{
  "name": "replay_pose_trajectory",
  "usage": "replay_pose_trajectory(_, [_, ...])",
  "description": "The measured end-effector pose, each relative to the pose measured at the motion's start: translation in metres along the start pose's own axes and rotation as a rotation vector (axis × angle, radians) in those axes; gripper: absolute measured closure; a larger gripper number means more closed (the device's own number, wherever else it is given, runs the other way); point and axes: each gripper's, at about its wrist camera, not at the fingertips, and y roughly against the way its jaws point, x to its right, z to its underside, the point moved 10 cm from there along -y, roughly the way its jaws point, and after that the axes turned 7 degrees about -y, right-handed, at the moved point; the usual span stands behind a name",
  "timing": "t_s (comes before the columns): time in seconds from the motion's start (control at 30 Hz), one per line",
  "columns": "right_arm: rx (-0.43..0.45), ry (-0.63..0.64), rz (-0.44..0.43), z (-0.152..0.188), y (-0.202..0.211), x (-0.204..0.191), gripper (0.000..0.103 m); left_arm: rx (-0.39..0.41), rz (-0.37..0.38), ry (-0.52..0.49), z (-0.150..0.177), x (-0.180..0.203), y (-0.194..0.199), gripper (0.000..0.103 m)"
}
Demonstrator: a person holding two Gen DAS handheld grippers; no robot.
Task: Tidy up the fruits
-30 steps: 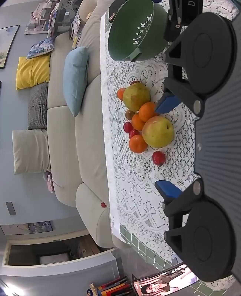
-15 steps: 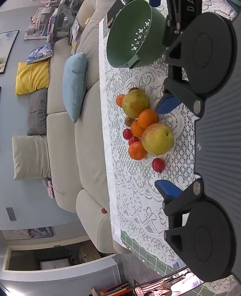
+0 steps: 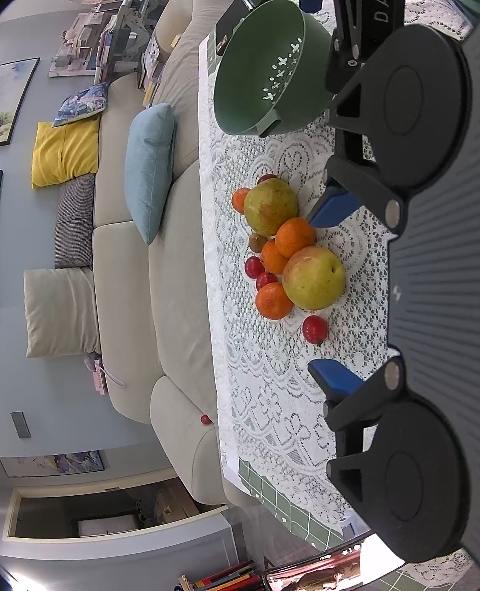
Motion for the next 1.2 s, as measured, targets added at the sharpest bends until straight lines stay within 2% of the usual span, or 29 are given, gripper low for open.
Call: replay_pose_trajectory(1.2, [-0.015, 0.002, -0.007, 0.0016, -0.0026, -0.0034, 0.004, -0.005, -0.001, 0.004, 0.0010, -0.0007, 0.0000, 0.008])
